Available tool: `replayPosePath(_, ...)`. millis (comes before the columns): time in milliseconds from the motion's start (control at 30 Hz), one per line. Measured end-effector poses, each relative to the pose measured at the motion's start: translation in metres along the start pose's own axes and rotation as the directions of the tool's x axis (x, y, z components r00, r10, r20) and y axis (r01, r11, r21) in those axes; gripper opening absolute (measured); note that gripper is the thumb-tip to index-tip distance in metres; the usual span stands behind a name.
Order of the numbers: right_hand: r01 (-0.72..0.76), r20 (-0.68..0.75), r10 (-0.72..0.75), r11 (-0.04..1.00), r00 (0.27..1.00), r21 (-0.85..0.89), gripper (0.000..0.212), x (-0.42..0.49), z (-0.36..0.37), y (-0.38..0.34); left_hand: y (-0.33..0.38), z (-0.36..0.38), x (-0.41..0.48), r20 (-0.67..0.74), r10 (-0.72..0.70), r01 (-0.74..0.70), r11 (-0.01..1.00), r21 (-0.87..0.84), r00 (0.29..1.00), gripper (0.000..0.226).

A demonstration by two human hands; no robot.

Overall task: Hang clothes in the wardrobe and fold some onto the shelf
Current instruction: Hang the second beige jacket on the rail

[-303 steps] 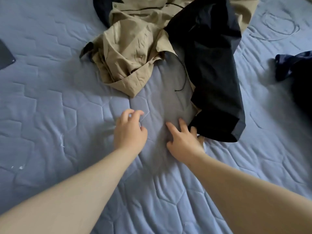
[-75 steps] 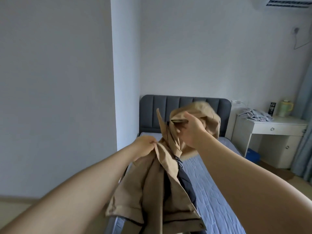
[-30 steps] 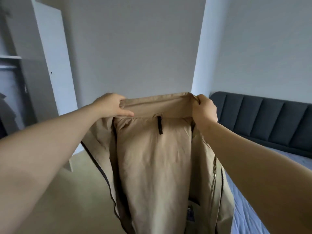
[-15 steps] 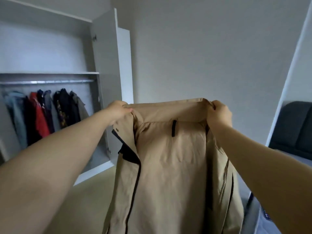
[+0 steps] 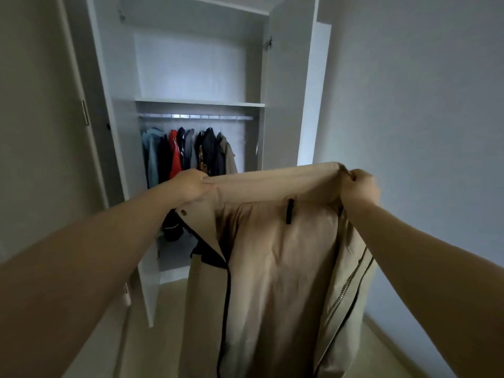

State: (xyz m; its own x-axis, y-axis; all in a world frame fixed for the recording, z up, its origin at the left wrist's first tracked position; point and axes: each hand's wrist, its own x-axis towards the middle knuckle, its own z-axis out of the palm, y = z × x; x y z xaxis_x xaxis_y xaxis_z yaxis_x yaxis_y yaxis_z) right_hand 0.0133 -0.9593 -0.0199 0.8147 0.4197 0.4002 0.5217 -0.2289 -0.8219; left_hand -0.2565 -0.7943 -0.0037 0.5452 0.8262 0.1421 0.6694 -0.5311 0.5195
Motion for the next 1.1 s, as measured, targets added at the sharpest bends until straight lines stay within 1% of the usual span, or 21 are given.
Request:
replayPosePath(100,0.015,0.052,-0.017,0.999,0.998,0.031,0.036,0.043,0.057,0.0,-0.015,0.0,0.05,-0.065,-0.142,0.126,0.971,-0.205,0.988,0.028)
replayPosePath(200,0.01,0.112,-0.02,0.997,0.994,0.082,0.033,0.089,0.107,-0.005,-0.023,-0.003,0.101,-0.116,-0.255,0.183,0.885,-0.428,0.96,0.029)
replayPosePath(333,0.008,0.164,-0.033,0.989,0.986,0.15,0.038,0.144,0.167,-0.015,-0.03,-0.003,0.161,-0.17,-0.342,0.194,0.804,-0.562,0.924,0.039)
replayPosePath(400,0.012,0.203,-0.048,0.984,0.978,0.176,0.035,0.165,0.197,-0.021,-0.037,-0.001,0.186,-0.149,-0.396,0.222,0.745,-0.629,0.906,0.043)
replayPosePath(500,0.012,0.263,-0.067,0.978,0.962,0.207,0.023,0.191,0.248,-0.026,-0.054,0.0,0.229,-0.102,-0.481,0.308,0.695,-0.65,0.871,0.046)
replayPosePath(533,0.011,0.275,-0.068,0.979,0.959,0.203,0.024,0.198,0.264,-0.027,-0.06,0.0,0.244,-0.093,-0.499,0.319,0.675,-0.666,0.862,0.046)
replayPosePath(600,-0.002,0.293,-0.059,0.979,0.954,0.202,0.032,0.214,0.296,-0.028,-0.073,0.001,0.274,-0.074,-0.522,0.328,0.634,-0.7,0.85,0.047)
replayPosePath(667,-0.03,0.289,-0.034,0.976,0.957,0.216,0.035,0.234,0.331,-0.028,-0.087,0.004,0.309,-0.066,-0.549,0.332,0.592,-0.734,0.833,0.048)
replayPosePath(767,-0.079,0.288,0.014,0.974,0.957,0.214,0.033,0.264,0.38,-0.031,-0.104,0.005,0.359,-0.028,-0.558,0.322,0.518,-0.793,0.829,0.045)
replayPosePath(867,-0.093,0.313,0.029,0.977,0.949,0.192,0.024,0.299,0.437,-0.045,-0.127,0.0,0.425,0.019,-0.554,0.33,0.467,-0.82,0.832,0.04)
replayPosePath(933,-0.093,0.351,0.019,0.976,0.936,0.196,0.025,0.321,0.471,-0.055,-0.135,-0.005,0.467,0.05,-0.549,0.348,0.454,-0.82,0.834,0.022)
replayPosePath(967,-0.083,0.356,0.007,0.977,0.934,0.197,0.028,0.331,0.486,-0.059,-0.137,-0.008,0.487,0.059,-0.545,0.36,0.464,-0.809,0.836,0.02)
replayPosePath(1033,-0.065,0.357,-0.013,0.976,0.934,0.206,0.034,0.352,0.515,-0.067,-0.144,-0.011,0.529,0.069,-0.531,0.36,0.467,-0.808,0.844,0.03)
replayPosePath(1100,-0.078,0.371,-0.007,0.974,0.929,0.213,0.032,0.371,0.539,-0.069,-0.15,-0.01,0.567,0.059,-0.526,0.347,0.47,-0.812,0.848,0.03)
